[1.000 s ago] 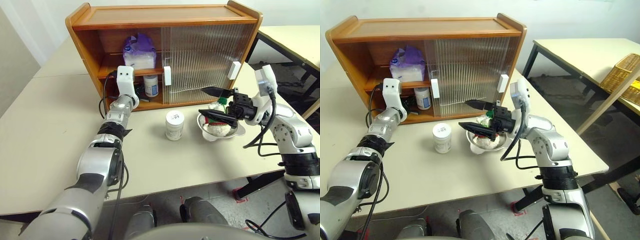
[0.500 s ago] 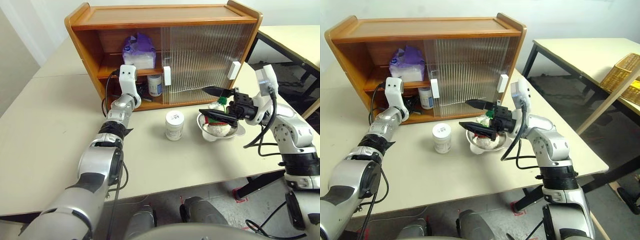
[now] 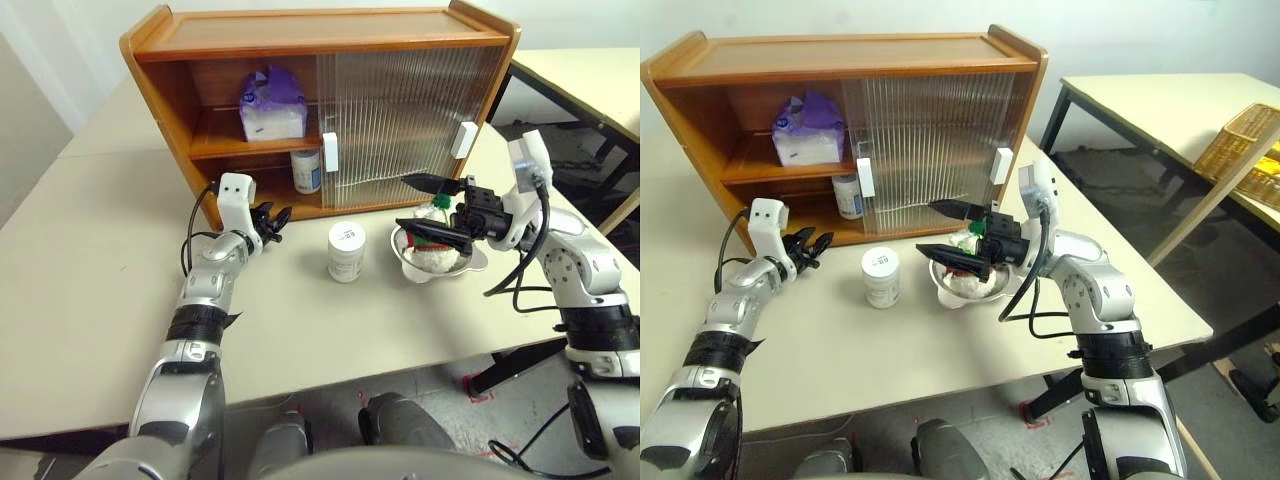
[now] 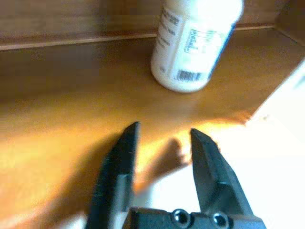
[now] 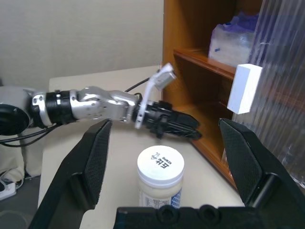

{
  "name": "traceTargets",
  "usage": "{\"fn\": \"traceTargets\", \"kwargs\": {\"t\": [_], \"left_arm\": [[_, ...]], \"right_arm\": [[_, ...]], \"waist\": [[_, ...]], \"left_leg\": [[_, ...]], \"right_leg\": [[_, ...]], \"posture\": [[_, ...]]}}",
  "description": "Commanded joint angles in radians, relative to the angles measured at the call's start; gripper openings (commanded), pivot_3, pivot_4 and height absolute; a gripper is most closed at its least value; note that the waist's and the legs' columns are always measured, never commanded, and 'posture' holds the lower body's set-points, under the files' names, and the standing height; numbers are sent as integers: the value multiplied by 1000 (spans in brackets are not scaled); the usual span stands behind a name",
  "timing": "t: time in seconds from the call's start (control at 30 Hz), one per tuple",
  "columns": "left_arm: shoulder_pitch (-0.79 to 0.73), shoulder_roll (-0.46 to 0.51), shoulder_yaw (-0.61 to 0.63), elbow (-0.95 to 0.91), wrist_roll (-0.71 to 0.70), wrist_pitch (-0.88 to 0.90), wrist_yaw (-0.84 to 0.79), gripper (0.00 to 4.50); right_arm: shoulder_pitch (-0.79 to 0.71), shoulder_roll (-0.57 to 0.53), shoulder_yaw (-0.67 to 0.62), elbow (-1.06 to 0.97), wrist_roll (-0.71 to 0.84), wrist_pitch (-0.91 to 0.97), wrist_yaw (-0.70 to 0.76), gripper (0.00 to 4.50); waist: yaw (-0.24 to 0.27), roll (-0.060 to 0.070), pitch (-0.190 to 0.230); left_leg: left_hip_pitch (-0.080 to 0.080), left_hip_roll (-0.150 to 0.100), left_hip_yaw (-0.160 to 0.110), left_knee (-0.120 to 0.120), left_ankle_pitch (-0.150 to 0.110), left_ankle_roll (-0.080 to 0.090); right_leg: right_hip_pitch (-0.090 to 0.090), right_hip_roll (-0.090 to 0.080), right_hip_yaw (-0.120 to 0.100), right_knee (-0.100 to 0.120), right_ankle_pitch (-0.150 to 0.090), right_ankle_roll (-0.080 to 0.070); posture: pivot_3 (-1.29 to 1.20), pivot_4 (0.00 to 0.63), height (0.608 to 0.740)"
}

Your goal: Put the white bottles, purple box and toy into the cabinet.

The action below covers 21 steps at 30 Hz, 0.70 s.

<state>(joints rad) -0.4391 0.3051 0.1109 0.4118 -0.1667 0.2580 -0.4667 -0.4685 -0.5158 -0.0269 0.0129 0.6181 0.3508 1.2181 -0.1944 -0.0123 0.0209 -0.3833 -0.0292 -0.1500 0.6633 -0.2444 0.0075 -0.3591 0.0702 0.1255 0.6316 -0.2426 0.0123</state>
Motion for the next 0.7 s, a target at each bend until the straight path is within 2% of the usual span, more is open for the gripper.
{"fn": "traceTargets", "kwargs": {"t": [0.03, 0.1, 0.13, 0.37, 0.47, 0.7], "left_arm": [[72, 45, 1, -142, -41, 54, -65, 3618], [127, 89, -21, -199, -57, 61, -142, 4293], [153, 108, -37, -221, -65, 62, -186, 4473], [287, 184, -48, -359, -159, 47, -385, 4473], [322, 226, -81, -389, -178, 49, -473, 4473], [285, 185, -190, -386, -183, 56, -544, 4473]], "right_arm": [[4, -4, -3, 3, -8, -10, 5, 4500], [8, -5, -3, 1, -8, -10, 5, 4500], [10, -5, -2, 2, -9, -11, 5, 4500], [10, -5, -3, 3, -9, -12, 5, 4500], [12, -8, -4, 3, -9, -10, 6, 4500], [4, -8, 0, -3, -8, -3, 1, 4500]], "waist": [[2, 0, 0], [2, 0, 0], [2, 0, 0], [5, 0, 0], [5, 1, -1], [10, 2, -2]], "left_leg": [[0, 0, 0, 0, 0, 0], [1, 1, -2, 0, -1, -1], [1, 1, -5, 0, -1, -1], [-5, 15, -11, -1, -3, -6], [-8, 17, -11, -2, -4, -8], [-11, 19, -11, -3, -5, -8]], "right_leg": [[0, 0, 0, 0, 0, 0], [0, 0, 2, 0, 0, -2], [-1, 0, 1, 1, 0, -2], [-8, -1, 1, 1, 1, -8], [-13, 1, 1, 2, 7, -20], [-16, 1, 0, 1, 6, -22]], "posture": [[-253, 12, 740], [-247, 13, 740], [-247, 13, 740], [-251, 19, 740], [-248, 22, 740], [-252, 21, 740]]}}
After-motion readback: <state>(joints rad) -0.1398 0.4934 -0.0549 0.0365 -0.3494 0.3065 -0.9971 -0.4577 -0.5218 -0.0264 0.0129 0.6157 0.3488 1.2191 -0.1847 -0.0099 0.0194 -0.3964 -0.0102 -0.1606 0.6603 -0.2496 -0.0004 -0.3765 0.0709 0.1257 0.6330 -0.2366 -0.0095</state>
